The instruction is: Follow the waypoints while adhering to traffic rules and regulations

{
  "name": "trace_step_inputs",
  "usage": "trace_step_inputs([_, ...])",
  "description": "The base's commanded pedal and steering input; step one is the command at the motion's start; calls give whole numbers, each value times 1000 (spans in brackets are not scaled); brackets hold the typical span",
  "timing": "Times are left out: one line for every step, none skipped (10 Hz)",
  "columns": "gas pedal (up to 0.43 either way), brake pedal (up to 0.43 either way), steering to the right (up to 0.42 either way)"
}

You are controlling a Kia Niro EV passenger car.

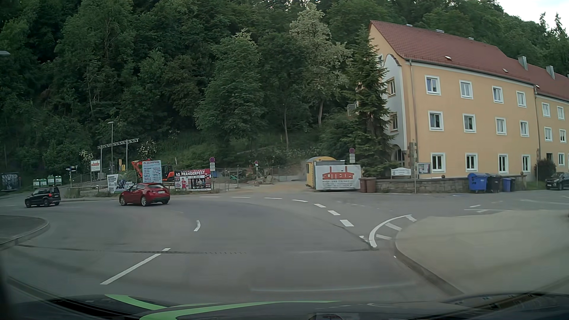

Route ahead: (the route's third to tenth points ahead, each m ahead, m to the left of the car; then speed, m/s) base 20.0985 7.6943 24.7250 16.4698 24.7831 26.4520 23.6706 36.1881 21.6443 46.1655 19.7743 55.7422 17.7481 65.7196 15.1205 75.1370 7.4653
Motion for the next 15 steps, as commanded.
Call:
trace_step_inputs([0, 0, -8])
trace_step_inputs([0, 0, -10])
trace_step_inputs([0, 0, -14])
trace_step_inputs([0, 0, -19])
trace_step_inputs([0, 0, -24])
trace_step_inputs([0, 0, -40])
trace_step_inputs([0, 0, -65])
trace_step_inputs([0, 0, -88])
trace_step_inputs([0, 0, -105])
trace_step_inputs([0, 0, -122])
trace_step_inputs([0, 0, -132])
trace_step_inputs([0, 0, -138])
trace_step_inputs([0, 0, -145])
trace_step_inputs([0, 0, -153])
trace_step_inputs([0, 0, -167])
